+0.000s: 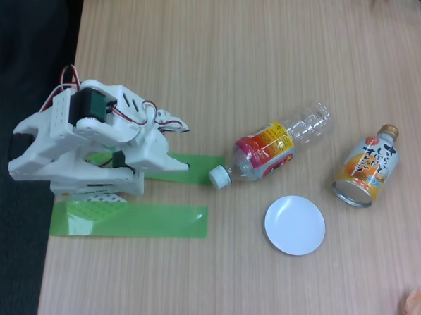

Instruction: Pick up the plastic bottle and stand it up on the white place

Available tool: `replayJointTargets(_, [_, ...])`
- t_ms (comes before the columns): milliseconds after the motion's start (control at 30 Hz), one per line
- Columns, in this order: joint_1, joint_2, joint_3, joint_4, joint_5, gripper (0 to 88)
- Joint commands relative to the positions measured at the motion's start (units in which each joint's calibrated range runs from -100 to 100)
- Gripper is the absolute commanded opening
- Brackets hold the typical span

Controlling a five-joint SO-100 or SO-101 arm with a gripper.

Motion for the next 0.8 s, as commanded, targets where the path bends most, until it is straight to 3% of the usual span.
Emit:
replayJointTargets(0, [0.3, -0.1, -0.4, 0.7, 0.7, 27.3])
replayJointTargets(167, [0.4, -0.1, -0.4, 0.7, 5.8, 27.3])
replayJointTargets(467, [0.4, 5.8, -2.9, 0.7, 5.9, 27.3])
replayJointTargets(767, [-0.3, 31.9, -22.2, 0.7, 6.0, 27.3])
